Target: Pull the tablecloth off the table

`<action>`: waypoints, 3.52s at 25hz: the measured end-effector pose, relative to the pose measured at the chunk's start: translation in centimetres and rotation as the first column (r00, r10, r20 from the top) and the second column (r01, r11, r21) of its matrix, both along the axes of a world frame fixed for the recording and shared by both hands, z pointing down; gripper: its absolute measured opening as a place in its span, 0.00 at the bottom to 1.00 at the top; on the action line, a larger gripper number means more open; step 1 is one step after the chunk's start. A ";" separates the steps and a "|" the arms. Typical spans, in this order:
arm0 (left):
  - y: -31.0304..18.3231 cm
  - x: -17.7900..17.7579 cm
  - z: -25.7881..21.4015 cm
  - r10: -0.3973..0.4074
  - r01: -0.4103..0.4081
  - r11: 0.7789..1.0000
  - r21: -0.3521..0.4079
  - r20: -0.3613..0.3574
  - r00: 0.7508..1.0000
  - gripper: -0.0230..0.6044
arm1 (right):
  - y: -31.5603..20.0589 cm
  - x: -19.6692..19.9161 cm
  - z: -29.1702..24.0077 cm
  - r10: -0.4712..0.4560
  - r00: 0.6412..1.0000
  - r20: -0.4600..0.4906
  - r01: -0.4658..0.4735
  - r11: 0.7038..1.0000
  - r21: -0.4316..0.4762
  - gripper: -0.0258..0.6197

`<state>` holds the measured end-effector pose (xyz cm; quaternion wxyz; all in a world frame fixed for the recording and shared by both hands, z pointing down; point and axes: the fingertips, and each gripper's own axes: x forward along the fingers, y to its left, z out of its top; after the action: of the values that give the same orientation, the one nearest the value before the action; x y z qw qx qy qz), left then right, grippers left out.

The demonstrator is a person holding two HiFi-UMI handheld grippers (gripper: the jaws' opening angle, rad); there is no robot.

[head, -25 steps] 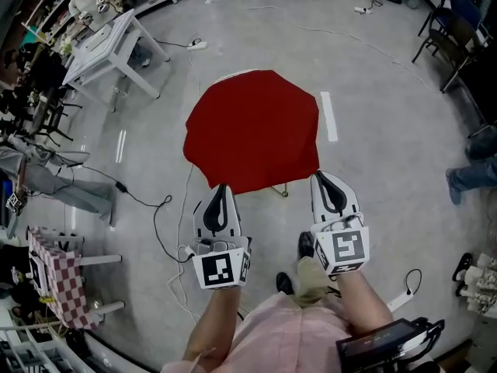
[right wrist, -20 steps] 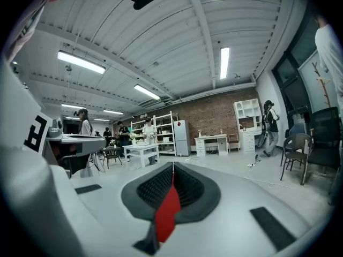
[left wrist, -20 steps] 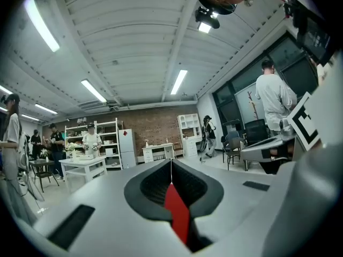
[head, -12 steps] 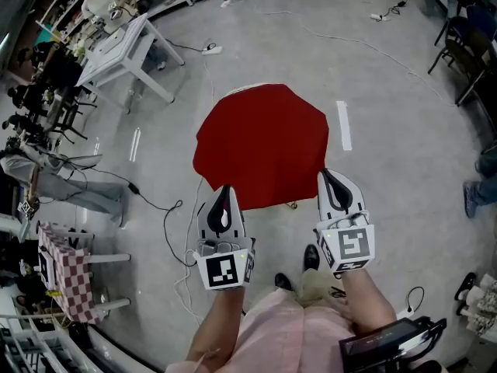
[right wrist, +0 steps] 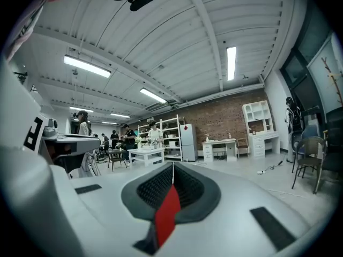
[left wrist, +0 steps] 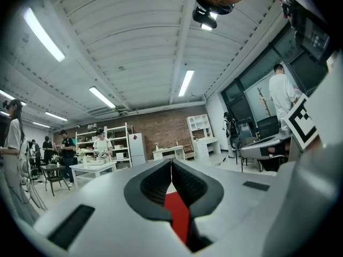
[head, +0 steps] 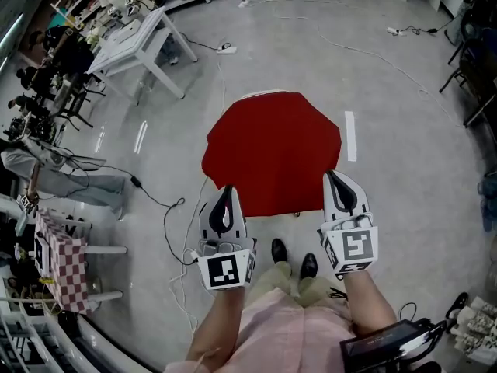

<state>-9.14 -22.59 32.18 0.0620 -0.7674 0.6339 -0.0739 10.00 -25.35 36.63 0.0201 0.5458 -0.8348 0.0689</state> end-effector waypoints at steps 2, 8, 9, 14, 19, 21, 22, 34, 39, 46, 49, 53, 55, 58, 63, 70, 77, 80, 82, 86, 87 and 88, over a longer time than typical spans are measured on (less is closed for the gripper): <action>-0.4 -1.2 0.1 -0.007 0.007 1.000 0.003 -0.006 1.000 0.08 | -0.5 -1.0 -0.1 -0.002 1.000 -0.007 0.002 1.000 0.006 0.07; -1.7 -2.7 0.1 -0.005 0.005 1.000 0.010 -0.023 1.000 0.08 | -1.7 -2.3 -0.5 0.003 1.000 -0.030 -0.002 1.000 0.012 0.07; -1.9 -2.9 0.2 -0.003 0.003 1.000 0.011 -0.025 1.000 0.08 | -1.8 -2.4 -0.4 0.005 0.999 -0.033 -0.004 1.000 0.013 0.07; -3.0 -4.4 0.7 0.002 -0.002 1.000 0.001 -0.042 0.999 0.08 | -2.6 -3.9 -0.4 -0.003 0.999 -0.052 0.003 1.000 0.015 0.07; -4.0 -5.5 2.4 0.025 -0.026 0.999 -0.025 -0.054 0.998 0.08 | -3.4 -4.9 0.9 0.011 0.998 -0.069 -0.011 1.000 0.001 0.07; -4.4 -5.8 3.4 0.037 -0.039 0.999 -0.038 -0.053 0.998 0.08 | -3.8 -5.2 1.7 0.016 0.997 -0.079 -0.017 1.000 -0.012 0.07; -4.6 -5.9 4.0 0.042 -0.045 0.998 -0.045 -0.053 0.998 0.08 | -3.9 -5.2 2.2 0.017 0.996 -0.085 -0.019 1.000 -0.019 0.07; -4.9 -6.5 11.2 0.056 -0.067 0.989 -0.132 -0.084 0.995 0.08 | -4.1 -5.9 9.3 -0.015 0.990 -0.137 0.001 0.995 -0.101 0.07; -4.5 -6.6 14.9 0.042 -0.058 0.983 -0.173 -0.093 0.995 0.08 | -3.8 -6.1 12.5 -0.045 0.988 -0.148 0.026 0.991 -0.130 0.07; -4.0 -7.4 19.0 0.023 -0.046 0.976 -0.213 -0.110 0.994 0.08 | -2.5 -5.9 17.2 -0.066 0.984 -0.164 0.035 0.981 -0.189 0.07; -3.7 -6.9 20.8 0.025 -0.050 0.973 -0.225 -0.114 0.993 0.08 | -2.1 -5.3 19.4 -0.076 0.982 -0.172 0.039 0.977 -0.209 0.07; -2.4 -6.0 21.9 0.057 -0.084 0.973 -0.214 -0.128 0.990 0.08 | -1.1 -4.7 20.6 -0.083 0.980 -0.181 0.043 0.976 -0.213 0.07; -1.5 -6.3 22.5 0.062 -0.090 0.971 -0.222 -0.130 0.990 0.08 | -0.4 -4.9 20.9 -0.087 0.979 -0.186 0.046 0.975 -0.218 0.07; -0.7 -6.7 23.9 0.060 -0.090 0.968 -0.234 -0.134 0.989 0.08 | 0.2 -5.2 21.9 -0.095 0.977 -0.190 0.051 0.973 -0.227 0.07; -0.3 -5.6 26.5 0.084 -0.114 0.966 -0.233 -0.137 0.987 0.08 | 0.5 -4.7 24.5 -0.128 0.971 -0.201 0.080 0.970 -0.231 0.08; 0.5 -7.3 29.3 0.080 -0.115 0.967 -0.226 -0.161 0.984 0.08 | 1.2 -6.1 27.2 -0.167 0.964 -0.207 0.114 0.962 -0.246 0.18; 2.1 -7.1 31.7 0.124 -0.164 0.963 -0.213 -0.189 0.974 0.32 | 2.0 -7.1 28.7 -0.203 0.957 -0.207 0.151 0.959 -0.241 0.23; 3.2 -6.7 32.9 0.146 -0.180 0.960 -0.215 -0.166 0.975 0.42 | 2.5 -7.3 28.7 -0.211 0.954 -0.213 0.160 0.959 -0.233 0.23; 4.1 -6.2 34.4 0.162 -0.183 0.954 -0.238 -0.105 0.981 0.51 | 2.9 -7.5 28.9 -0.215 0.952 -0.217 0.166 0.960 -0.225 0.23; 5.2 -5.7 37.9 0.156 -0.142 0.946 -0.290 0.025 0.987 0.63 | 3.7 -7.1 29.6 -0.227 0.947 -0.227 0.175 0.958 -0.225 0.23; 5.1 -5.9 38.3 0.146 -0.126 0.948 -0.293 0.045 0.988 0.63 | 3.7 -6.9 29.6 -0.228 0.946 -0.230 0.176 0.958 -0.226 0.23; 4.9 -6.2 38.6 0.135 -0.112 0.950 -0.291 0.063 0.989 0.63 | 3.8 -6.7 29.6 -0.229 0.945 -0.233 0.176 0.958 -0.227 0.23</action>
<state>-15.33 -17.74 70.75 -0.0192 -0.8027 0.5642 -0.1923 3.25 -21.50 66.21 0.1906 0.4561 -0.8656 0.0801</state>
